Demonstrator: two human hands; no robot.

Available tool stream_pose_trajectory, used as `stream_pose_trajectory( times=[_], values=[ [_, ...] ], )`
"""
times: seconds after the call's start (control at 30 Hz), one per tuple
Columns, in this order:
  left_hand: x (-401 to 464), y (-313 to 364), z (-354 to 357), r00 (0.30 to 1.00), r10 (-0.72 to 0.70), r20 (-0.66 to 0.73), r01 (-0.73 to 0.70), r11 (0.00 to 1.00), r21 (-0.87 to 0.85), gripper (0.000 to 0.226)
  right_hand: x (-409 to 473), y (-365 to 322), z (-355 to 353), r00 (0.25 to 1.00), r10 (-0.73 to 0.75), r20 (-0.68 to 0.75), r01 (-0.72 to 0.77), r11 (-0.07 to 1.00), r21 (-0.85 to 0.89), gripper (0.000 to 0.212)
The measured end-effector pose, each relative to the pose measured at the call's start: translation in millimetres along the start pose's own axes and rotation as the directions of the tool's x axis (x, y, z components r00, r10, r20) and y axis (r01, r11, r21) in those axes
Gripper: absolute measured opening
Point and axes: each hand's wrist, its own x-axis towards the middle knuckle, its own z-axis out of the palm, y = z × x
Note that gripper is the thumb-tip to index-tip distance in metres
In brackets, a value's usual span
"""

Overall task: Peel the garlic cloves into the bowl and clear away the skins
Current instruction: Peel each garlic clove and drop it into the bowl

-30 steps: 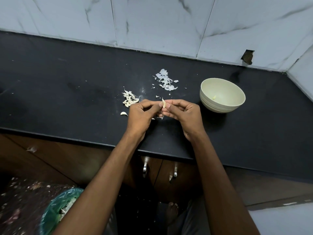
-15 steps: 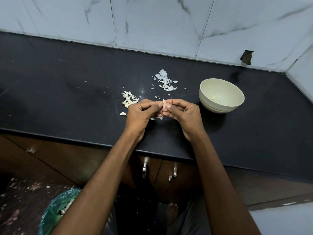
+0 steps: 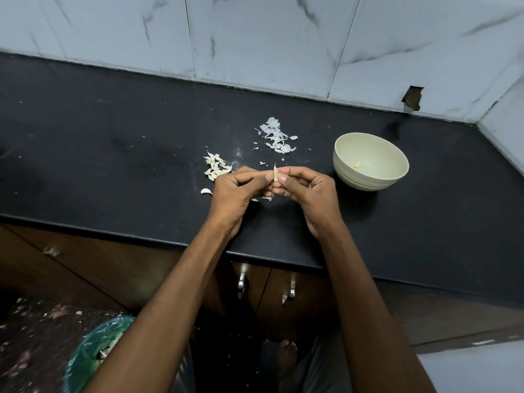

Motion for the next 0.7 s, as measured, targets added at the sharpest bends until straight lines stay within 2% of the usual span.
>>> stream_pose_trajectory(
  times=[0.2,0.5,0.7],
  values=[
    [0.9,-2.2,0.2,0.999,0.02,-0.047,-0.018,0.999,0.047,0.014,-0.9,0.7,0.2,0.999,-0.037,0.012,0.037,0.998,-0.048,0.015],
    [-1.1,1.3,-0.1,1.0,0.001,-0.007,-0.001,1.0,0.009,0.012,-1.1,0.5,0.0,0.998,-0.065,-0.002,0.065,0.996,-0.06,0.014],
    [0.4,-1.5,-0.9,0.999,0.018,-0.041,-0.016,0.998,0.063,0.012,-1.6,1.7,0.3,0.996,-0.09,0.008,0.09,0.992,-0.093,0.016]
  ],
)
